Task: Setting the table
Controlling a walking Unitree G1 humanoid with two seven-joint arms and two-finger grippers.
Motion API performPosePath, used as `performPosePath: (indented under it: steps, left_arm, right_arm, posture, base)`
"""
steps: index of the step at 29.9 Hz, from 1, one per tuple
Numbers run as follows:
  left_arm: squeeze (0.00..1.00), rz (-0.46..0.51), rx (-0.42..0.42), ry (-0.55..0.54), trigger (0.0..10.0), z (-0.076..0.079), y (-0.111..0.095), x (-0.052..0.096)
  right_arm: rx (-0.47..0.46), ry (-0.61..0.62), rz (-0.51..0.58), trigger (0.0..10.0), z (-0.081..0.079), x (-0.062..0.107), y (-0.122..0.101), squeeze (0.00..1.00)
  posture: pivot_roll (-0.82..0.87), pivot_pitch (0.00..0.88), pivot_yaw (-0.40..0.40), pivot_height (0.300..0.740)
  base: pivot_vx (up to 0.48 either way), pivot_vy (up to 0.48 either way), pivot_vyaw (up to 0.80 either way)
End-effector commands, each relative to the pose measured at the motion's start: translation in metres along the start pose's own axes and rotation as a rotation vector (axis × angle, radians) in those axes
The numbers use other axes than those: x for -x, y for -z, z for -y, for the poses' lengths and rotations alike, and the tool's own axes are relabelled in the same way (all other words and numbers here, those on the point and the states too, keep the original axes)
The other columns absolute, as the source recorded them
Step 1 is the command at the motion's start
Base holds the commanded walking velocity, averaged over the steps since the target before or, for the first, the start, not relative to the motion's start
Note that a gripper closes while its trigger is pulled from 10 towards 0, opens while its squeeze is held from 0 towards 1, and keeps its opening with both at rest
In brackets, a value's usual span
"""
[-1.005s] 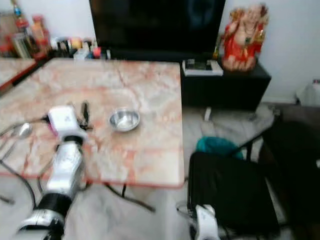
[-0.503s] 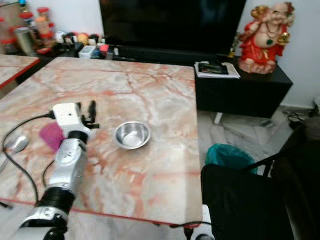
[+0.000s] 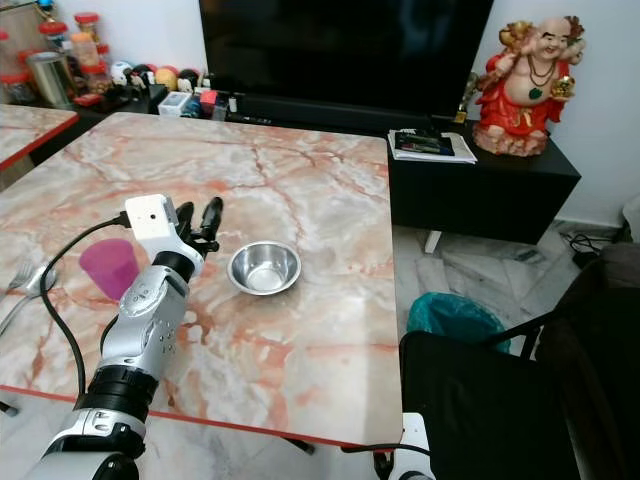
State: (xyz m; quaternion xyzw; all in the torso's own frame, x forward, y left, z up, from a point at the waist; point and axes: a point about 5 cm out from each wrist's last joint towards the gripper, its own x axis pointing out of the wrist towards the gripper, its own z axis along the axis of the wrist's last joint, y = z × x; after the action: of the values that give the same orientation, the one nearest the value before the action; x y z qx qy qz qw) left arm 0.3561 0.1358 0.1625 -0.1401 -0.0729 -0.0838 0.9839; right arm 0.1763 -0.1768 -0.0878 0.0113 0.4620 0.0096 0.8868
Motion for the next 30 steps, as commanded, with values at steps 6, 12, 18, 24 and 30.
performPosePath:
  steps: [6, 12, 18, 24, 30]
  left_arm:
    - [1.00, -0.029, 0.003, 0.000, 10.0, 0.007, -0.008, -0.005]
    - [1.00, -0.064, -0.010, -0.024, 10.0, 0.002, -0.010, -0.007]
    - [1.00, -0.165, -0.012, -0.011, 10.0, 0.003, -0.003, -0.012]
    - [0.00, -0.365, 0.078, -0.083, 10.0, -0.002, 0.014, -0.027]
    - [0.00, -0.399, 0.111, -0.076, 10.0, -0.001, 0.014, -0.032]
  right_arm:
    - [-0.016, 0.054, -0.030, 10.0, 0.017, 0.006, 0.016, 0.00]
    - [-0.054, 0.095, -0.090, 10.0, 0.026, 0.015, 0.044, 0.00]
    - [-0.068, 0.100, -0.129, 10.0, 0.025, 0.020, 0.061, 0.00]
    - [-0.075, 0.110, -0.107, 10.0, 0.028, 0.017, 0.050, 0.00]
    - [-0.074, 0.113, -0.093, 10.0, 0.030, 0.015, 0.043, 0.00]
  posture:
    - [-0.06, 0.000, -0.071, 0.740]
    - [-0.07, 0.000, -0.061, 0.740]
    - [-0.08, 0.000, -0.057, 0.740]
    - [-0.10, 0.000, -0.058, 0.740]
    - [-0.10, 0.000, -0.060, 0.740]
  base:
    - [0.000, 0.000, 0.00]
    - [0.000, 0.000, 0.00]
    - [0.000, 0.000, 0.00]
    - [0.000, 0.000, 0.00]
    - [0.000, 0.000, 0.00]
